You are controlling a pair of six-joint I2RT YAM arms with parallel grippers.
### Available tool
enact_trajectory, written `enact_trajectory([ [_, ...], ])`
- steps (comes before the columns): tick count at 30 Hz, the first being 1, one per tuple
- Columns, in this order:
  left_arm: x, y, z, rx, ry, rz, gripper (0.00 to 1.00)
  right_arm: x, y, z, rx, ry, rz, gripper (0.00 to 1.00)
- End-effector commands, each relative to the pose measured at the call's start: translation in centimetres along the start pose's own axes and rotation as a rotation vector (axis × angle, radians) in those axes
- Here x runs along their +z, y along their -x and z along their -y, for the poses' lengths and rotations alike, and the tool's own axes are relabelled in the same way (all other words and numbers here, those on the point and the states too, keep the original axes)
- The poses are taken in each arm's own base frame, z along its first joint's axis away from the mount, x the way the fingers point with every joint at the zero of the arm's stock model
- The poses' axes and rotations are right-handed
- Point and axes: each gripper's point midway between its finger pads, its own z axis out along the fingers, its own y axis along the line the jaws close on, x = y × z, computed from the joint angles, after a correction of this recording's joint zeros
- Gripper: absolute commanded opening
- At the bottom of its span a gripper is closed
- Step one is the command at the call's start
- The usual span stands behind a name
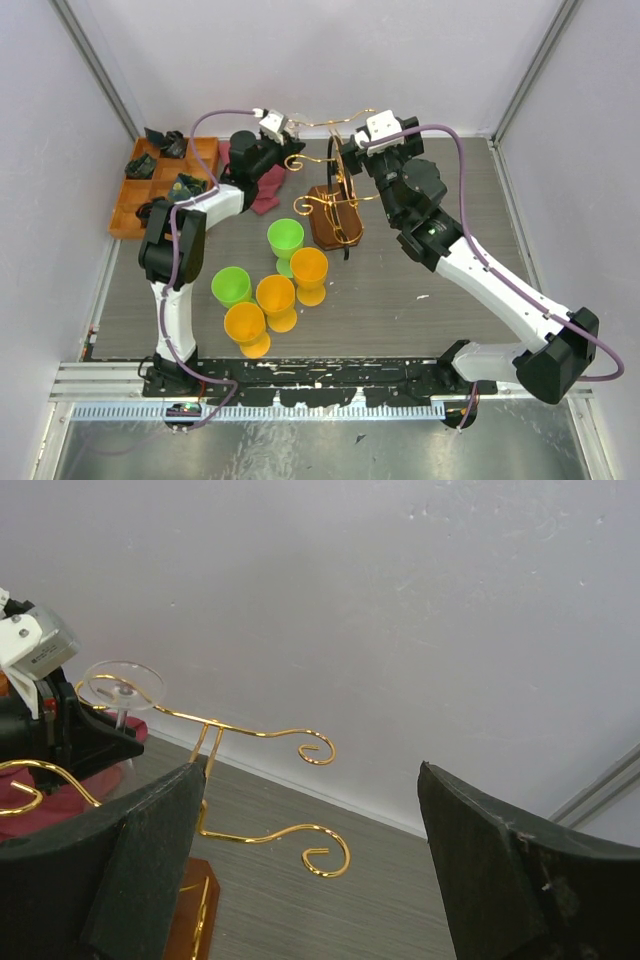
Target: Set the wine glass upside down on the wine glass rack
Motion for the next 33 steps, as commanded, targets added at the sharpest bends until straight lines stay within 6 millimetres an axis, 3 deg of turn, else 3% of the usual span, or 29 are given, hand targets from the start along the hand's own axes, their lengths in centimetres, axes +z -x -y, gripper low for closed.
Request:
enact_trajectory([
  [1, 1.1, 3.2, -2.2, 0.008, 0.102, 0.113, 0.00, 0.2, 1.2, 0.4, 0.025, -0.026, 0.034, 0.93],
  [8, 0.6, 3.3, -3.9, 0.009, 0.170, 0.133, 0.00, 1.0, 0.6, -0.2, 0.002, -0.019, 0.022, 0.93],
  [15, -1.2, 4.4, -5.3, 0.022, 0.205, 0.167, 0.00, 1.7, -0.2, -1.1, -0.020, -0.004, 0.010, 0.93],
  [27, -4.4, 3.8, -3.3, 0.068, 0.157, 0.128, 0.00, 2.3, -0.5, -1.7, -0.023, 0.003, 0.007, 0.94],
  [33, -4.6, 4.1, -2.2, 0.053, 0.108, 0.132, 0.00, 2.3, -0.9, -1.8, -0.015, 0.005, -0.004, 0.94],
])
